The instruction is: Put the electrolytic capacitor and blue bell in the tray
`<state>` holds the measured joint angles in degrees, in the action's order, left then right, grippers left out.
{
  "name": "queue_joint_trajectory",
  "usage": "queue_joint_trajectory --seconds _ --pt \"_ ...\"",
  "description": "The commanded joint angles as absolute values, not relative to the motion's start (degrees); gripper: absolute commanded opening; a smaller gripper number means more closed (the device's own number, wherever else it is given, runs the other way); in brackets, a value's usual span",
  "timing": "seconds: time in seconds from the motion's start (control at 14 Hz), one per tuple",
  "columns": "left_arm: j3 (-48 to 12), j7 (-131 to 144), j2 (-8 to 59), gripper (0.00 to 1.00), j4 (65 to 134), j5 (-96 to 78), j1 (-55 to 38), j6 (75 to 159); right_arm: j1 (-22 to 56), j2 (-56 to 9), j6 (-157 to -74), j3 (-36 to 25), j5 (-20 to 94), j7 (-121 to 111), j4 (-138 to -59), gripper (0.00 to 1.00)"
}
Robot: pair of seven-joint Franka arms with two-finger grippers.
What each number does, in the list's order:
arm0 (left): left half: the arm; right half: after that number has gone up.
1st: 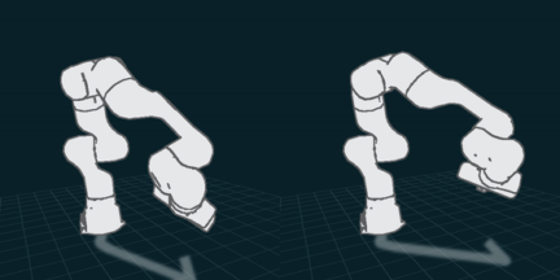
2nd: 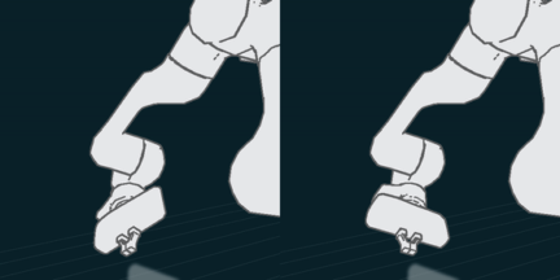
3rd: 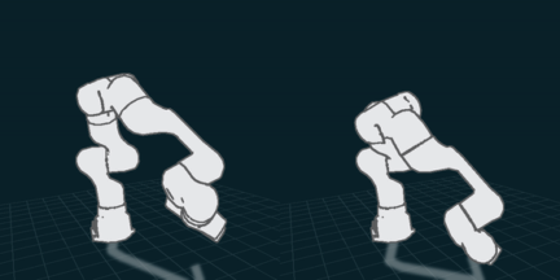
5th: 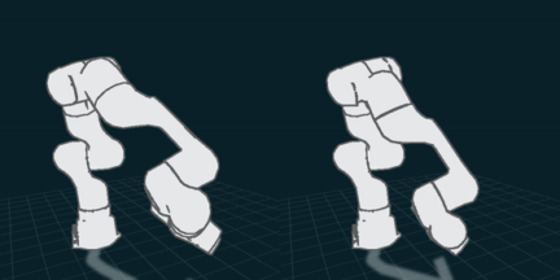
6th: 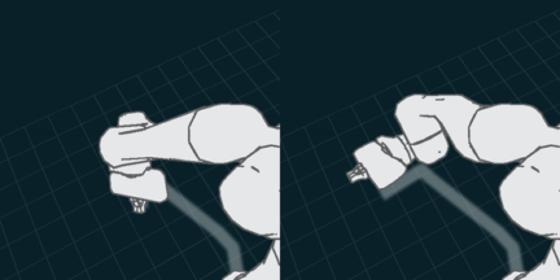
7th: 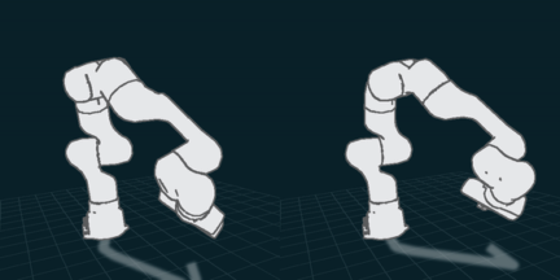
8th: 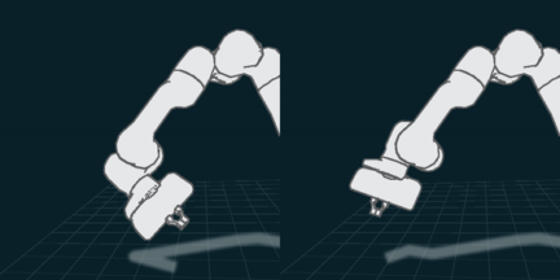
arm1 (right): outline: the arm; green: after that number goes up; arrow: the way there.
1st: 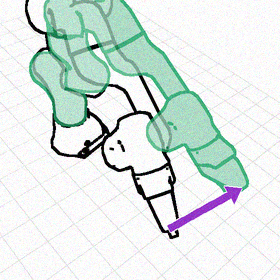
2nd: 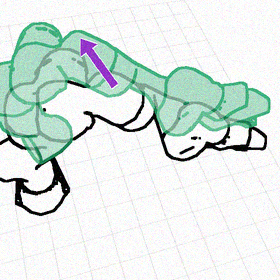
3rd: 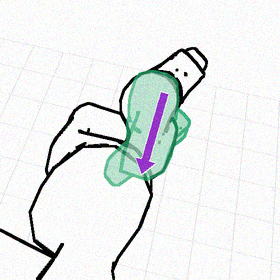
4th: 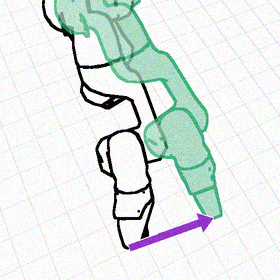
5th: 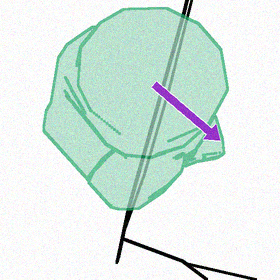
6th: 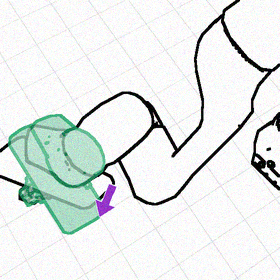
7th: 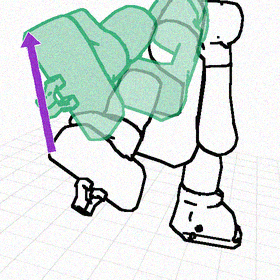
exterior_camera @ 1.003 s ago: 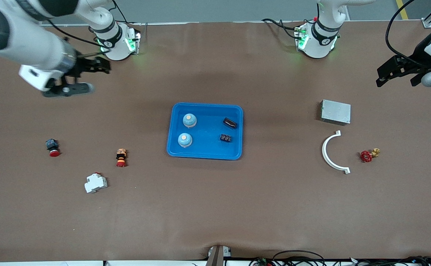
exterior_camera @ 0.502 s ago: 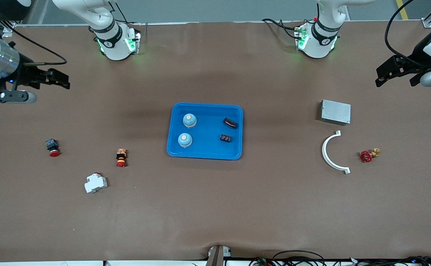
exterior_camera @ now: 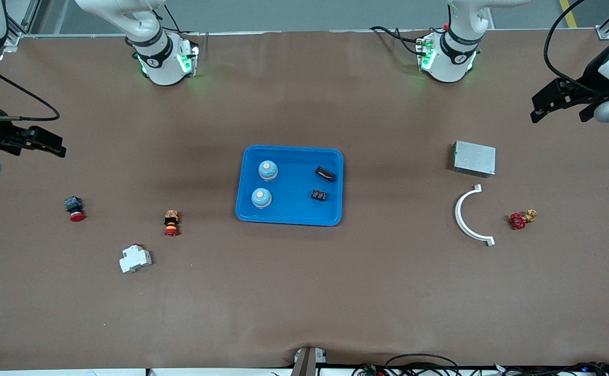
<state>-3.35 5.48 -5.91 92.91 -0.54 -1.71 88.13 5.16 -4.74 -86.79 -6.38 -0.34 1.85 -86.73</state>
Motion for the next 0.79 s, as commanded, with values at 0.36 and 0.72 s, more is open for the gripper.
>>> queue_joint_trajectory --seconds 0.36,0.72 --pt "-3.16 4.22 -4.75 1.0 90.7 -0.88 -1.58 85.87 3.34 -5.36 -88.58 -5.27 -1.5 2.11 -84.73 1.0" --pt "-3.16 2.56 -4.75 1.0 90.7 -0.79 -1.49 85.61 2.81 -6.41 -92.99 -5.19 0.26 2.11 -84.73 1.0"
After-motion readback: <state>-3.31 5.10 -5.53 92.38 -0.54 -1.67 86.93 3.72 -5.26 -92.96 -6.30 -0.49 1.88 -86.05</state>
